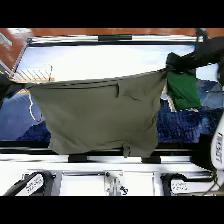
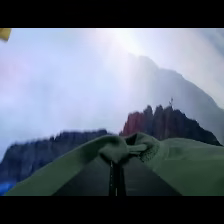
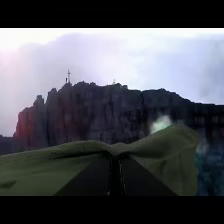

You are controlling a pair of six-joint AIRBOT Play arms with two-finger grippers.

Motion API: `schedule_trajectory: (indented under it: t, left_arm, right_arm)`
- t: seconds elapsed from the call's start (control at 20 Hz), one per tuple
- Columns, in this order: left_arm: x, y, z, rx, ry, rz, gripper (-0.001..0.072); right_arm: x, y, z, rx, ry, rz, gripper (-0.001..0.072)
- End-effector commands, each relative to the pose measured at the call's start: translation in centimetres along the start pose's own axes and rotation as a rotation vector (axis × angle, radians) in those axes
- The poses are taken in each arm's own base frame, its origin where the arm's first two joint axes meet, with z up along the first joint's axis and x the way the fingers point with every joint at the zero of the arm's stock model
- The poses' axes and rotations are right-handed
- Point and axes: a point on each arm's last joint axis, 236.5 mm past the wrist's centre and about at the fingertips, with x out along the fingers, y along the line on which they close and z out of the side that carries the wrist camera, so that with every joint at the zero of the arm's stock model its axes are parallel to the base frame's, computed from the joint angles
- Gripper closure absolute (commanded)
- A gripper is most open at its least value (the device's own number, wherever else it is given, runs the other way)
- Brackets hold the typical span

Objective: Fold the shirts.

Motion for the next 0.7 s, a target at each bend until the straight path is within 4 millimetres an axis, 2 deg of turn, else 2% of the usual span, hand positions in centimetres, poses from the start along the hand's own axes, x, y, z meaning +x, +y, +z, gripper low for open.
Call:
schedule_trajectory:
  t: [0.0, 0.15, 0.25, 0.35, 0.5, 0.55, 0.6, 0.65]
  left_arm:
    - [9.0, 0.7, 3.3, 0.027, -0.113, 0.016, 0.0674]
    - [12.8, 0.3, 6.6, 0.044, -0.219, 0.027, 0.0674]
    - [15.2, 0.4, 7.2, 0.048, -0.237, 0.032, 0.0674]
    - [18.0, 1.2, 5.5, 0.039, -0.181, 0.040, 0.0673]
    - [21.4, 2.3, -0.1, 0.015, 0.015, 0.035, 0.0669]
    - [21.6, 2.3, -1.7, 0.011, 0.083, 0.025, 0.0581]
    - [21.3, 2.0, -2.7, 0.009, 0.132, 0.013, 0.0329]
    - [20.3, 1.6, -3.3, 0.011, 0.185, -0.006, 0.0010]
  right_arm:
    - [6.4, -1.4, 2.5, 0.078, -0.072, 0.042, 0.0651]
    - [7.9, -2.5, 6.1, 0.097, -0.221, 0.035, 0.0651]
    - [8.5, -3.2, 7.7, 0.106, -0.292, 0.029, 0.0651]
    - [9.8, -3.9, 7.4, 0.116, -0.282, 0.022, 0.0651]
    - [12.5, -4.7, 3.6, 0.135, -0.124, 0.011, 0.0628]
    - [12.8, -4.7, 2.4, 0.135, -0.073, 0.011, 0.0506]
    - [12.4, -4.4, 1.6, 0.127, -0.036, 0.014, 0.0272]
    - [11.3, -4.2, 1.0, 0.101, -0.008, 0.013, 0.0212]
